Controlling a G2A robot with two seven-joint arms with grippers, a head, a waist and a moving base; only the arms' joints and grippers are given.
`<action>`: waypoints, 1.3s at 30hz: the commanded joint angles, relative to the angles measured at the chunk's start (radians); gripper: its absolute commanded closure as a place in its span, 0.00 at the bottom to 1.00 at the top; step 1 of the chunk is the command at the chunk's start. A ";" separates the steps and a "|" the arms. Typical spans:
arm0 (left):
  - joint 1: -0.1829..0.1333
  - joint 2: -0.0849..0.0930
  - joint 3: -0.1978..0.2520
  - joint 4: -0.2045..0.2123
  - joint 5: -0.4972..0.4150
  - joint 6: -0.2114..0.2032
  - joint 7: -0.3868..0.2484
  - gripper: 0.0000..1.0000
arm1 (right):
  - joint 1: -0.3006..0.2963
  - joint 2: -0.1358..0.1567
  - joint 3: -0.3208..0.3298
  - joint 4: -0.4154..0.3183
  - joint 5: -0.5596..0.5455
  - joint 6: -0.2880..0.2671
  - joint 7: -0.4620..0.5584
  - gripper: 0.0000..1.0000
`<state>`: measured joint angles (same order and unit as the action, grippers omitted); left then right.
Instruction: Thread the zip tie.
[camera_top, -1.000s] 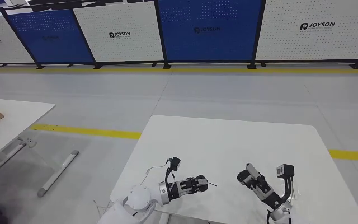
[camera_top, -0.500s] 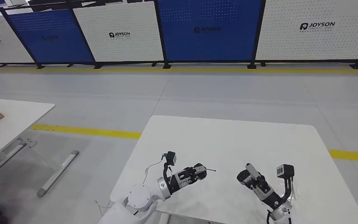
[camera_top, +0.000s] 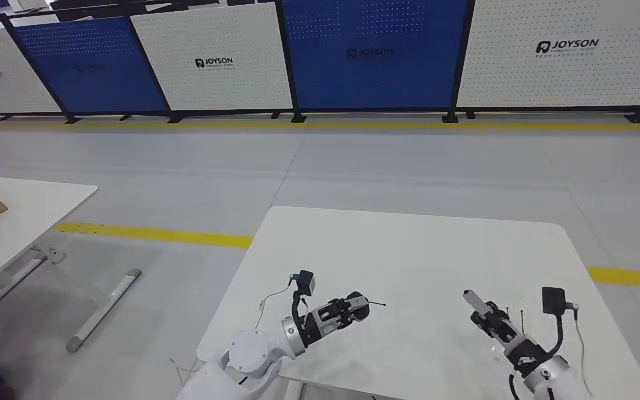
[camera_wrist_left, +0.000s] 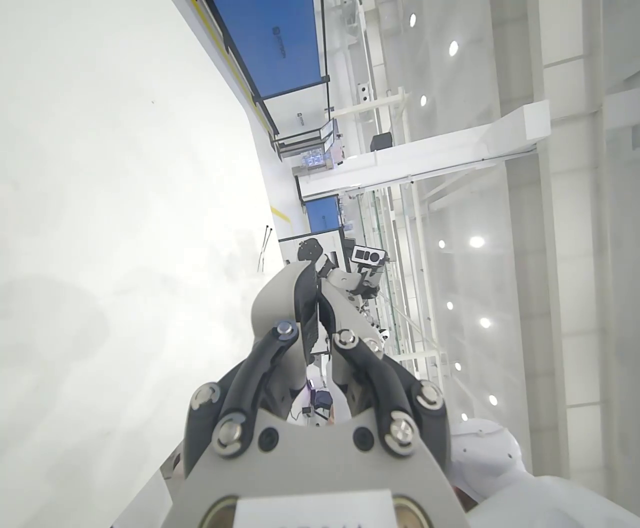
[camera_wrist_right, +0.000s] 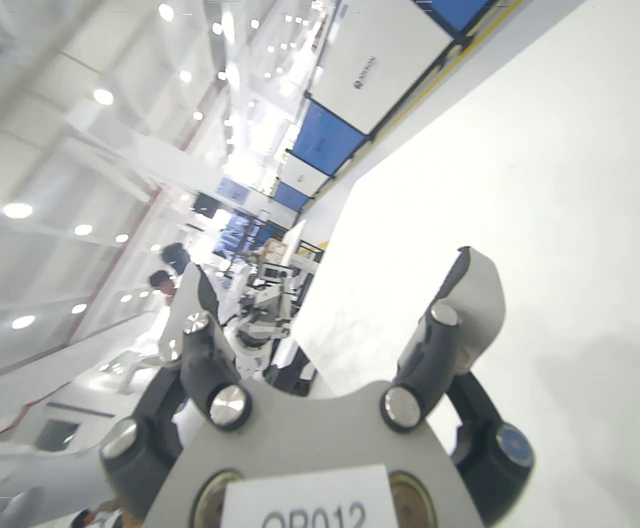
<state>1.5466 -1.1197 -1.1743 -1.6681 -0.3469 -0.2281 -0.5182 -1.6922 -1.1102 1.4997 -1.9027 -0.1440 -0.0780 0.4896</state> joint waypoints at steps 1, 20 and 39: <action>0.000 0.000 0.000 0.000 0.000 0.000 0.000 1.00 | -0.001 0.000 0.016 -0.023 -0.008 0.049 -0.018 0.00; 0.000 0.000 0.000 0.000 0.000 0.000 0.000 1.00 | 0.062 0.028 0.061 -0.069 -0.246 0.172 0.251 0.00; 0.000 0.000 0.000 0.000 0.000 0.000 0.000 1.00 | 0.239 0.056 -0.001 -0.053 -0.623 0.371 0.584 0.00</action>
<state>1.5466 -1.1197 -1.1743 -1.6681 -0.3469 -0.2282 -0.5182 -1.4536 -1.0544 1.4986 -1.9558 -0.7667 0.2927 1.0735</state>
